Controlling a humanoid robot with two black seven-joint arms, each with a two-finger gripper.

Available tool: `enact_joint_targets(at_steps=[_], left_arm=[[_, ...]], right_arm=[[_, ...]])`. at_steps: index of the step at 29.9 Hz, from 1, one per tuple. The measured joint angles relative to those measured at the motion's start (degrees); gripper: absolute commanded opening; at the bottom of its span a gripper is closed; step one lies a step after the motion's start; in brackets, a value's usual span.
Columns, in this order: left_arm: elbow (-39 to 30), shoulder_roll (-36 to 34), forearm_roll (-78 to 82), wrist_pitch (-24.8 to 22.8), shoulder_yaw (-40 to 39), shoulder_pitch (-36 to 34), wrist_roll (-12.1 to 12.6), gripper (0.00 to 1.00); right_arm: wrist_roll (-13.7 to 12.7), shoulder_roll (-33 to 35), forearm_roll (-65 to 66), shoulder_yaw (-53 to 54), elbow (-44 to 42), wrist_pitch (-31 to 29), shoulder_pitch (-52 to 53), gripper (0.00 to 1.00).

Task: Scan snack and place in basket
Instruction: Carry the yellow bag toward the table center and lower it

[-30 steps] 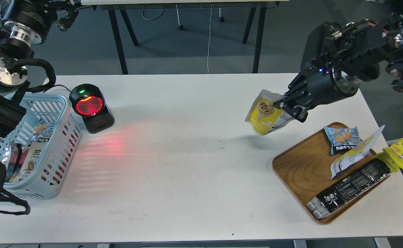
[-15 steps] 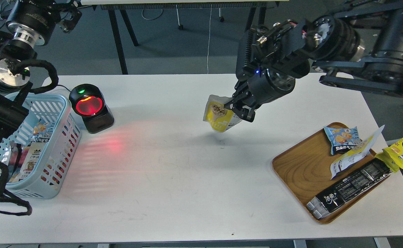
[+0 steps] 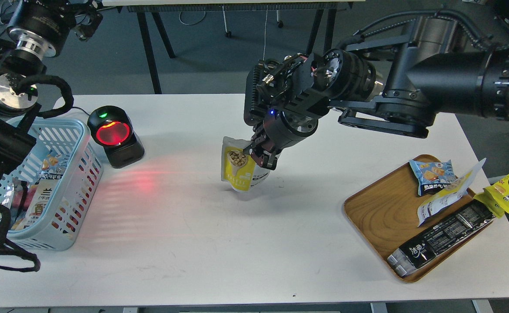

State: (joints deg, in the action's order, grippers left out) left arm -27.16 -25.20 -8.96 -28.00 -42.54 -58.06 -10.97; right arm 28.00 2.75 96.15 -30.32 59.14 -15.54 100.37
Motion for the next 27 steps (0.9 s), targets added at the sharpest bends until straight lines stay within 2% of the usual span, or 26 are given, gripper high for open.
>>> enact_joint_targets(at_steps=[12, 27], left_arm=[[0.0, 0.1, 0.0, 0.0, -0.1, 0.3, -0.1, 1.0], [0.1, -0.1, 0.0, 0.0, -0.1, 0.3, -0.1, 1.0]], right_arm=[[0.0, -2.7, 0.0, 0.0, -3.6, 0.0, -2.3, 0.01], [0.0, -2.8, 0.0, -0.4, -3.0, 0.0, -2.4, 0.02]])
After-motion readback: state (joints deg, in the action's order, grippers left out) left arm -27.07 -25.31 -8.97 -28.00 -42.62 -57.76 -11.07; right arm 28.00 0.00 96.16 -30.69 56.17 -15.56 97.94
